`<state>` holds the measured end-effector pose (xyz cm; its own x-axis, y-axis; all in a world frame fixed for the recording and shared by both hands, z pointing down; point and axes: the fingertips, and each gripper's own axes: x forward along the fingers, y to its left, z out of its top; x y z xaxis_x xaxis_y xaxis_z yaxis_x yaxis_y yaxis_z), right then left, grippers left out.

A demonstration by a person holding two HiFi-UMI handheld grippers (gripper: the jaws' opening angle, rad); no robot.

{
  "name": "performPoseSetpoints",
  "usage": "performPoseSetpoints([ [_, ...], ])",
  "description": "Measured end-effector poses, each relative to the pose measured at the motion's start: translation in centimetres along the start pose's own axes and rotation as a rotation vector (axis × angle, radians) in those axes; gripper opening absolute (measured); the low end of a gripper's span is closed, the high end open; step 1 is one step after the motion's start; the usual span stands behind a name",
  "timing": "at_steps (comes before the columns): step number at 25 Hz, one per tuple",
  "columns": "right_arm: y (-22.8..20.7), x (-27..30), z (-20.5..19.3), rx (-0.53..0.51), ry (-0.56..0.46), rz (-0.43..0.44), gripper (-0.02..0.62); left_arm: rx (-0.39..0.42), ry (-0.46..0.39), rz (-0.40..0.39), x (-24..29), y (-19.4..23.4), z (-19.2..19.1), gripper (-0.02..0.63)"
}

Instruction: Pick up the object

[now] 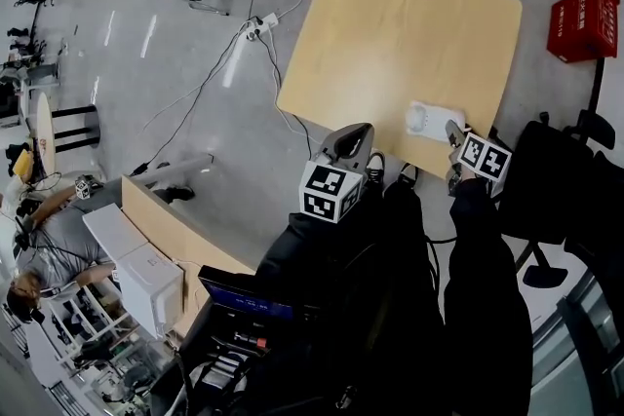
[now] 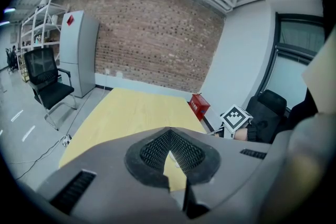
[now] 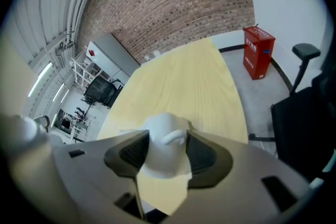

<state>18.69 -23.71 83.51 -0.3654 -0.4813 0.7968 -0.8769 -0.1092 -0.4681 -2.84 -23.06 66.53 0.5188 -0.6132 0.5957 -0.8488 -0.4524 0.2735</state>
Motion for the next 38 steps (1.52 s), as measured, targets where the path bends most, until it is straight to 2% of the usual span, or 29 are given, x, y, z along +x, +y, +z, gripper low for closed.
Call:
performPoseSetpoints([
  [4,1.5,-1.7,1.3,-0.061,-0.081,0.024,0.22,0.01,-0.015,-0.002,-0.4,0.0,0.3,-0.002],
  [10,6.0,-7.3,4.9,-0.242,-0.27,0.043,0.219,0.014,-0.056,-0.012,-1.5,-0.4,2.0,-0.002],
  [15,10.0,-13.3,7.5,-0.302,-0.431,0.059,0.221,0.029,-0.12,-0.025,-2.7,-1.0,4.8,-0.002],
  [20,13.4,-20.7,10.3,-0.327,-0.624,0.065,0.219,0.057,-0.206,-0.042,-4.6,-2.3,8.8,-0.002],
  [24,15.8,-26.7,12.9,-0.344,-0.777,0.087,0.219,0.083,-0.303,-0.05,-6.5,-3.2,13.1,-0.002],
  [28,18.9,-32.0,15.9,-0.403,-0.92,0.123,0.219,0.119,-0.404,-0.051,-8.5,-4.1,18.0,-0.002],
  [33,21.7,-36.7,17.8,-0.465,-1.023,0.16,0.219,0.155,-0.49,-0.049,-10.4,-5.1,21.4,-0.002],
  [38,23.1,-39.4,18.6,-0.481,-1.075,0.187,0.219,0.19,-0.541,-0.053,-11.8,-6.1,23.8,-0.002],
])
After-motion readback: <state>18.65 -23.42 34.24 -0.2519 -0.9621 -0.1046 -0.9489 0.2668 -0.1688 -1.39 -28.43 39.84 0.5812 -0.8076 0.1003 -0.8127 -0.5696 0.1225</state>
